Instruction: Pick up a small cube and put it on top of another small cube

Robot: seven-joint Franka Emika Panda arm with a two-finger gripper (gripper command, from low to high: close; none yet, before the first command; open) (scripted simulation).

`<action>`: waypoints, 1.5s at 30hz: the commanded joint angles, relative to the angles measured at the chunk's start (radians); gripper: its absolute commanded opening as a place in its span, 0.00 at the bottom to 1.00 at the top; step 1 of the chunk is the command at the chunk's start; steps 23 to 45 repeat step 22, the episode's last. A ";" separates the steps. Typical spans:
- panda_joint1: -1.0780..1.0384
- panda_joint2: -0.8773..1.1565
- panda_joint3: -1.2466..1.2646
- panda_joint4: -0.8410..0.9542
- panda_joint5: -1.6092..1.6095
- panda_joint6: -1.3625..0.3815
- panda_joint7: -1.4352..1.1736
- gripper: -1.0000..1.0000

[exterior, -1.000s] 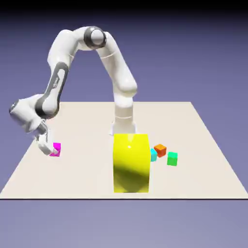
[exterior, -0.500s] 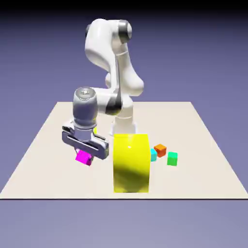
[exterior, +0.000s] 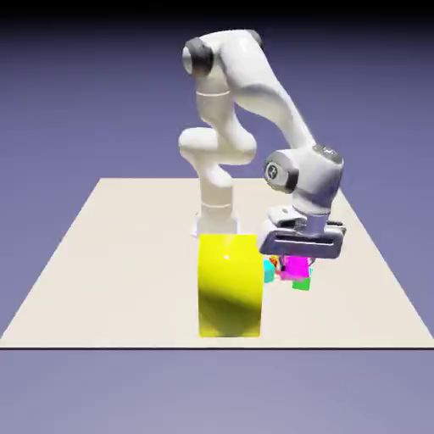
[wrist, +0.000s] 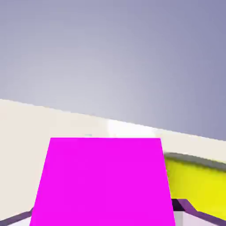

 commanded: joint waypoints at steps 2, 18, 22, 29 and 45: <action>0.028 0.029 0.011 -0.018 0.084 -0.051 0.012 0.00; 0.054 0.250 -0.029 -0.091 0.520 -0.153 0.019 0.00; 0.043 0.229 -0.025 -0.069 0.522 -0.195 0.019 1.00; 0.043 0.229 -0.025 -0.069 0.522 -0.195 0.019 1.00; 0.043 0.229 -0.025 -0.069 0.522 -0.195 0.019 1.00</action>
